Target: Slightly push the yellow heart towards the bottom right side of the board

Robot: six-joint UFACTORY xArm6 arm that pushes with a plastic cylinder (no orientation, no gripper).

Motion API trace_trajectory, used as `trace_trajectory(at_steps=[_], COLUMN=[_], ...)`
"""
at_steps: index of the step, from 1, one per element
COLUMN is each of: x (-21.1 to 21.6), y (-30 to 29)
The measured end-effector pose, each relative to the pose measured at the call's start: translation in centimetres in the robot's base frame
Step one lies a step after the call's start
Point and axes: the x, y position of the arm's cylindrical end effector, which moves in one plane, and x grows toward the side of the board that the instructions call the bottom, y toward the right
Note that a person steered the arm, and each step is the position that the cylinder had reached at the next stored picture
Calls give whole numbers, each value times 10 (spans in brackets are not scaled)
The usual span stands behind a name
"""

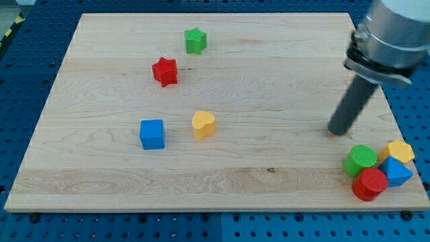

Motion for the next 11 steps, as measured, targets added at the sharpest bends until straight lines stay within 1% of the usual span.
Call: trace_trajectory(at_steps=[1, 2, 3, 4, 6, 8, 9, 10, 11], x=[-40, -52, -48, -39, -18, 7, 16, 16, 22], y=[-56, -129, -180, -208, -226, -228, -201, -199, -181])
